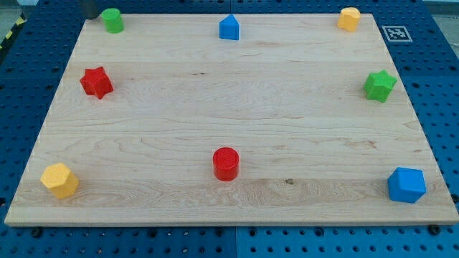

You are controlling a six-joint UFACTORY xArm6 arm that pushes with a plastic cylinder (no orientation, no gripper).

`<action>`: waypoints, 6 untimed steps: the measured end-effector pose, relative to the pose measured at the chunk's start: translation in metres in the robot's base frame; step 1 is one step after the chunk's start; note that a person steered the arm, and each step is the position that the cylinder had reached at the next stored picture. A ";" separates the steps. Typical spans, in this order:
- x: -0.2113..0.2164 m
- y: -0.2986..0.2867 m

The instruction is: Slide the green circle towards the blue triangle

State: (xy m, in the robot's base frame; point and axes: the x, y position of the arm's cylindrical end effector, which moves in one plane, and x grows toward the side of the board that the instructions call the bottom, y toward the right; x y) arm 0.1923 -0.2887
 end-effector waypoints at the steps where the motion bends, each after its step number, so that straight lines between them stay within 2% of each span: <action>1: 0.014 0.014; 3: 0.033 0.077; 6: 0.016 0.083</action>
